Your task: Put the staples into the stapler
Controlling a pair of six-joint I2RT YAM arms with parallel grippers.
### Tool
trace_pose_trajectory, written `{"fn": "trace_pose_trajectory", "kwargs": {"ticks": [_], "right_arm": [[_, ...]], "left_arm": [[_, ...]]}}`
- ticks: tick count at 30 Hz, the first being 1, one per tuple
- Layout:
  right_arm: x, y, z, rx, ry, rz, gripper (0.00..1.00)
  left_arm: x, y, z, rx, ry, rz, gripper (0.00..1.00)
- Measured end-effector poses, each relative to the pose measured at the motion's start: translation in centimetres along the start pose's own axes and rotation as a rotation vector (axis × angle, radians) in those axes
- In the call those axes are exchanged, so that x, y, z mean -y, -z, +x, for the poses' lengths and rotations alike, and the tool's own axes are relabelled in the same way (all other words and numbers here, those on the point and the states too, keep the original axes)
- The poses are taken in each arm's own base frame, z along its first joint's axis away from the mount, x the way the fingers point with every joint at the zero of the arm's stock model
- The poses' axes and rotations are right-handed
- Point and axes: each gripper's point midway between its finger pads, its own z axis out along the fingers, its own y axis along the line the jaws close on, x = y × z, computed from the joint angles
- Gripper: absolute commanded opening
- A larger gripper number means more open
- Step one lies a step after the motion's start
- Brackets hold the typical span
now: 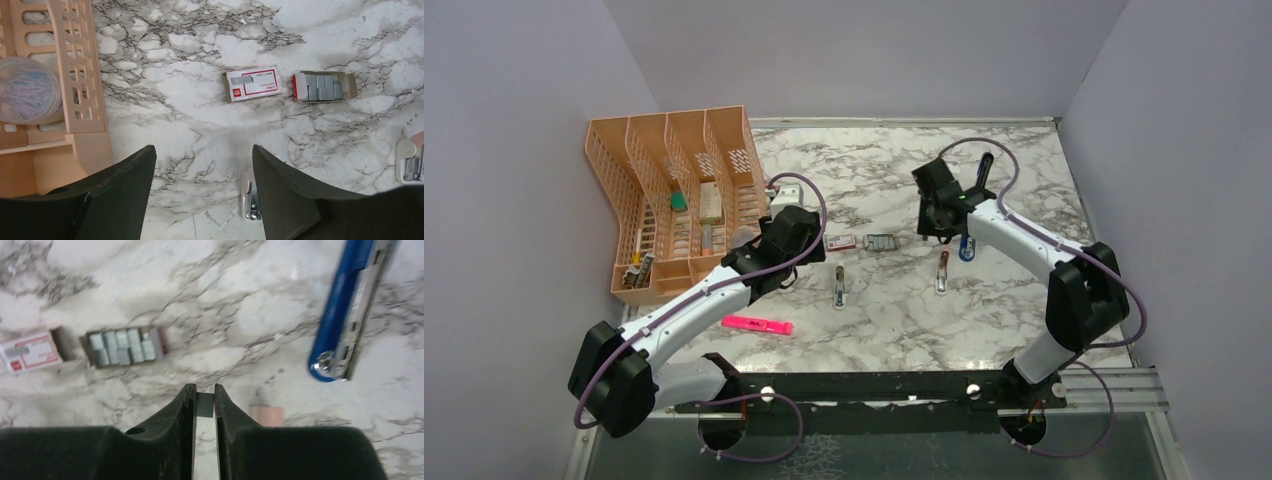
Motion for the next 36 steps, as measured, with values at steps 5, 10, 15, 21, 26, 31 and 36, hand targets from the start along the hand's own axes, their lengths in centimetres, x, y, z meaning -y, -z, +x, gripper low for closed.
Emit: {"fn": "trace_pose_trajectory", "kwargs": {"ticks": [5, 10, 15, 21, 26, 31, 36], "right_arm": [[5.7, -0.5, -3.2, 0.049, -0.118, 0.060, 0.22], [9.6, -1.0, -4.6, 0.066, -0.177, 0.113, 0.21], [12.6, -1.8, -5.3, 0.072, -0.206, 0.158, 0.21], [14.7, -3.2, -5.4, 0.060, -0.197, 0.194, 0.21], [15.2, -3.9, -5.7, 0.070, -0.175, 0.187, 0.21], [14.9, -4.6, -5.0, 0.056, -0.146, 0.158, 0.21], [14.7, -5.6, -4.4, 0.034, -0.127, 0.143, 0.21]], "left_arm": [[0.1, -0.2, 0.2, -0.008, -0.002, 0.001, 0.71], [0.3, -0.6, 0.7, -0.031, -0.006, 0.010, 0.71], [0.6, -0.7, 0.8, -0.038, -0.004, 0.024, 0.71], [0.7, -0.7, 0.8, -0.040, -0.003, 0.033, 0.71], [0.7, -0.7, 0.8, -0.040, -0.002, 0.034, 0.71], [0.7, -0.7, 0.8, -0.039, -0.002, 0.035, 0.71], [0.7, -0.7, 0.8, -0.039, -0.002, 0.035, 0.71]]}}
